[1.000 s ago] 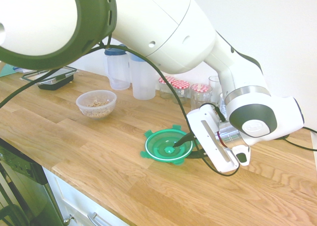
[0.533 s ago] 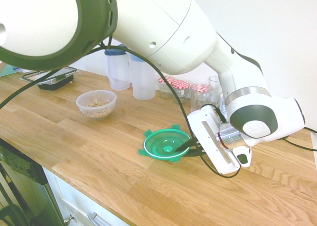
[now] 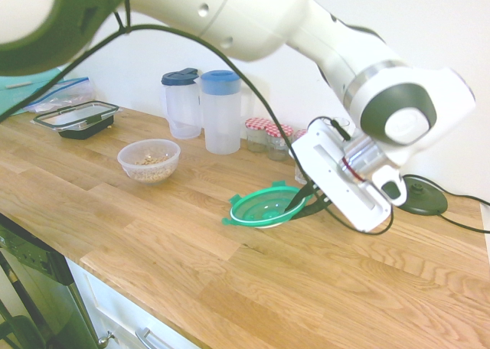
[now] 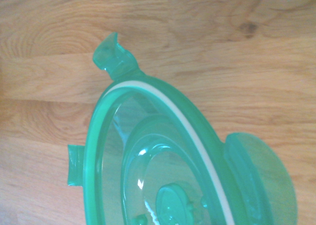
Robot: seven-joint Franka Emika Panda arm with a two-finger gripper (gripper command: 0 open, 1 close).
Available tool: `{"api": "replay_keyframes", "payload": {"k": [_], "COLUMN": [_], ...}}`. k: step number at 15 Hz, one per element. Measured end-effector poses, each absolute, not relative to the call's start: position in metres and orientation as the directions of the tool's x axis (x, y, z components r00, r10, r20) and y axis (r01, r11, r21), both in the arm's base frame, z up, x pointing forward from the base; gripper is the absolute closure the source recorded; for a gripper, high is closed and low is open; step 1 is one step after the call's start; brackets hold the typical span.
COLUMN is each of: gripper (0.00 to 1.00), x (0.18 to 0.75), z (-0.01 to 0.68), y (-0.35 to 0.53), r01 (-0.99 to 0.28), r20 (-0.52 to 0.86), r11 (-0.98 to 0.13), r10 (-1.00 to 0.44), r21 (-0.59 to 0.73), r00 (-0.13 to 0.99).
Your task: Cover the lid of food container
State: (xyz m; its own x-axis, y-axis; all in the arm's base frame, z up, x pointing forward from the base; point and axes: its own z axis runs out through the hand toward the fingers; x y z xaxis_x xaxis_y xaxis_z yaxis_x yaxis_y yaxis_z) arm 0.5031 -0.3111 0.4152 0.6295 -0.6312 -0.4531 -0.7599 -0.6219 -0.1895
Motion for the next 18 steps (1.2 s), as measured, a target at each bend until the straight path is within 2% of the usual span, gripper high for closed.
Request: {"api": "replay_keyframes", "payload": {"k": [5,10,14,18], "gripper": [1.0,1.0,1.0,1.0], "x": [0.507,0.531,0.545,0.537], "z": [0.521,0.551,0.535,0.539], "y": [-0.274,-0.194,-0.126,-0.041], "r01": [-0.726,-0.679,-0.665,-0.694], "r20": [-0.227,0.037,0.234,0.427], "r11": [-0.685,-0.674,-0.591,-0.437], "r10": [-0.718,-0.702,-0.641,-0.564], "r21": [0.063,0.29,0.457,0.572], "r00": [0.658,0.712,0.731,0.707]}}
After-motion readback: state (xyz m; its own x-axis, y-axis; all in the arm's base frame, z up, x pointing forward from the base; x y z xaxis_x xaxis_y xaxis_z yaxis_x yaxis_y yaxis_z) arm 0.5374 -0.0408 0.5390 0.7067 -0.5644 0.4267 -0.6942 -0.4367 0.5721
